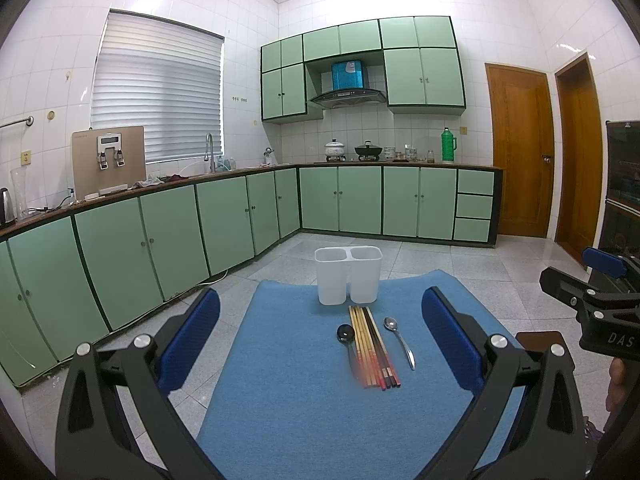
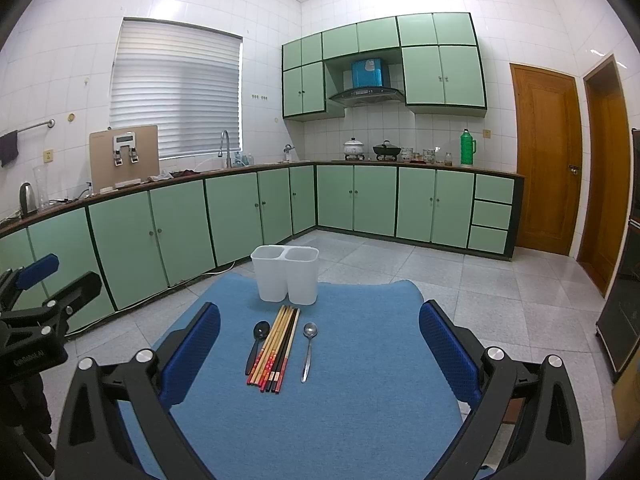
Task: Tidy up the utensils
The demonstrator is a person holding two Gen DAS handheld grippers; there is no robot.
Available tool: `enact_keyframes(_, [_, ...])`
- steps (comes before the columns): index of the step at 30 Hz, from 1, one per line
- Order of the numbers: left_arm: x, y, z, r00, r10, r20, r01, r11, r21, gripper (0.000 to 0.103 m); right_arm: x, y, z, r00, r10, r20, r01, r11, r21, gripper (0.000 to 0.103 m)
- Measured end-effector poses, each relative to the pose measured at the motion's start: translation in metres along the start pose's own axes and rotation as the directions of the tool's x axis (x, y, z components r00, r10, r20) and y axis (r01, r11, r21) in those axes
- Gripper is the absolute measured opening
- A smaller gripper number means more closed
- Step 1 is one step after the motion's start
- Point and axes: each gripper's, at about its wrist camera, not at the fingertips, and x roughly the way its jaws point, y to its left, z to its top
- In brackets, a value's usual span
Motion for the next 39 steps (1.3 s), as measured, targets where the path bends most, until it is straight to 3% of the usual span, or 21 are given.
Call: enact_keyframes(39, [0.000, 0.004, -0.005, 1.000, 0.003, -0.009, -0.003, 1.000, 0.001, 0.098, 0.005, -0.012, -0.005, 1.000, -0.004, -0.008, 0.004, 1.000, 0.004, 0.097])
